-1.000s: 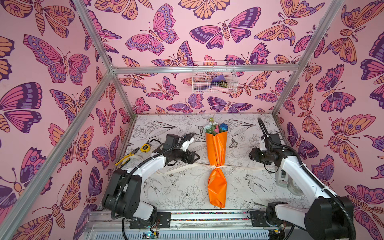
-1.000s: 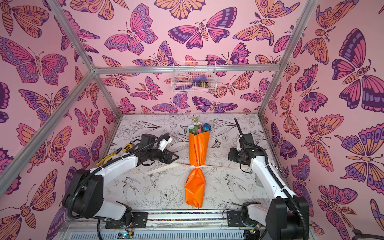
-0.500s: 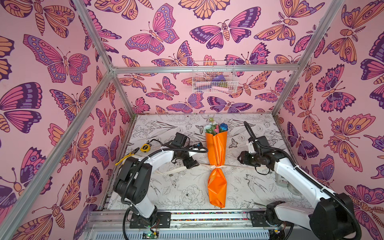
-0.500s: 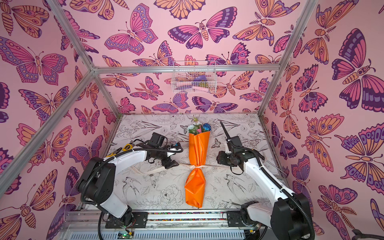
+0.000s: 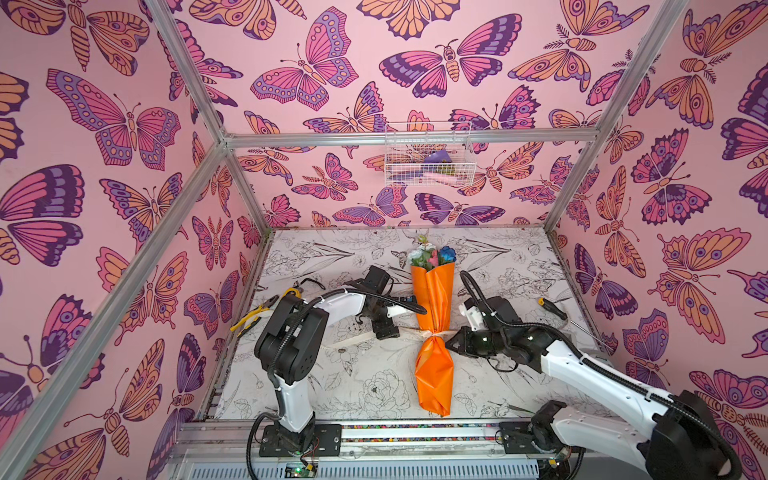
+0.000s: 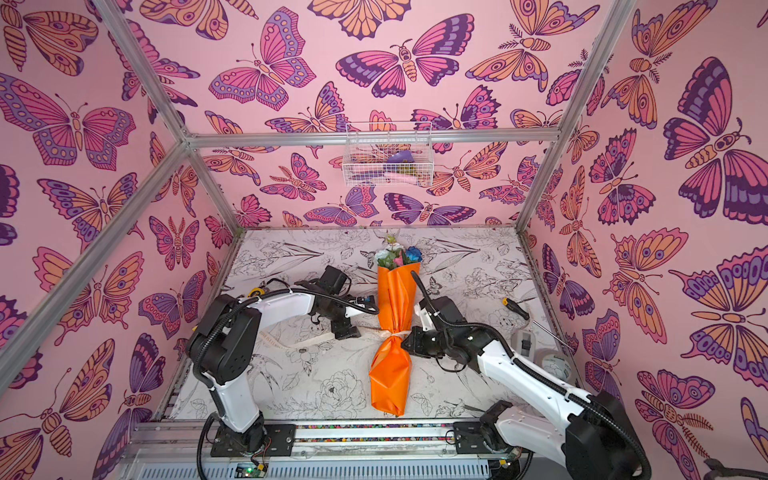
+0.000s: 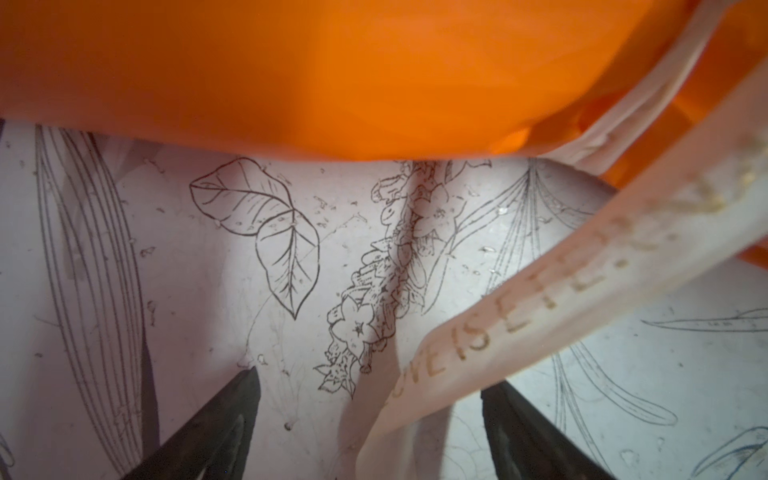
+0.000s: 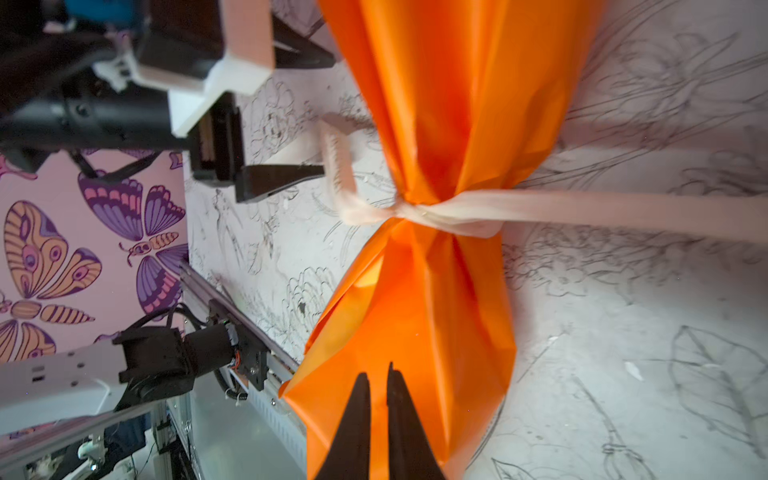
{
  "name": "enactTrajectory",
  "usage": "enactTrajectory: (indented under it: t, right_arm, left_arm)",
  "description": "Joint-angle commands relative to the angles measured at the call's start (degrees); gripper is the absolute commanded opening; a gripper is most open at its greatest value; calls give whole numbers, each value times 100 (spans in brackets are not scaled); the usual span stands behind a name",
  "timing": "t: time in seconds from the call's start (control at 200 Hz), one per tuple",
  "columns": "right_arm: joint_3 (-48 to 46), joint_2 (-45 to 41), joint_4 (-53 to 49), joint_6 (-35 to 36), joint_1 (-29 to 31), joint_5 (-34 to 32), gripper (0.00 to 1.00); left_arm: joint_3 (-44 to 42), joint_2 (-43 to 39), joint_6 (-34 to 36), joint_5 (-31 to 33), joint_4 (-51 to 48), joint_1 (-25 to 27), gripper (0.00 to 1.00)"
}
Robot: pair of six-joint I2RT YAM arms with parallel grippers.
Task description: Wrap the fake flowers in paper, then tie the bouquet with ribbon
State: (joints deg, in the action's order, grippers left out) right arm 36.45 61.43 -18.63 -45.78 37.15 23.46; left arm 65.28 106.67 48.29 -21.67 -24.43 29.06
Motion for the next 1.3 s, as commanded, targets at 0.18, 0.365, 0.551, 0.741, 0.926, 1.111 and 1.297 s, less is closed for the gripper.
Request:
enactTrajectory:
  t: [0.18,0.365,0.551,0.741,0.926,1.111,1.297]
  right_arm:
    - [-574,-336,491,-737,682,8,8]
    - [-795,157,1061,-783,776,38,8]
    - [-933,730,1327,-749,814,-14,8]
    - [-990,1348,1724,-686,860,-118,7]
    - [-1095,2068,2254,-666,957,-184,5]
    - [-955,2386,2298,-638,996,-84,4]
    - [-260,1485,454,64,998,-649,10]
  left_arm:
    - [398,441,421,217,-665,194,78]
    - [570,619,462,346,-861,283,70]
    - [499,585,455,375,-882,309,48]
    - [479,592,409,404,-924,323,9]
    - [440,561,400,392,-919,323,0]
    - [367,427,366,310,-916,328,0]
    - [272,-43,151,-154,-842,327,0]
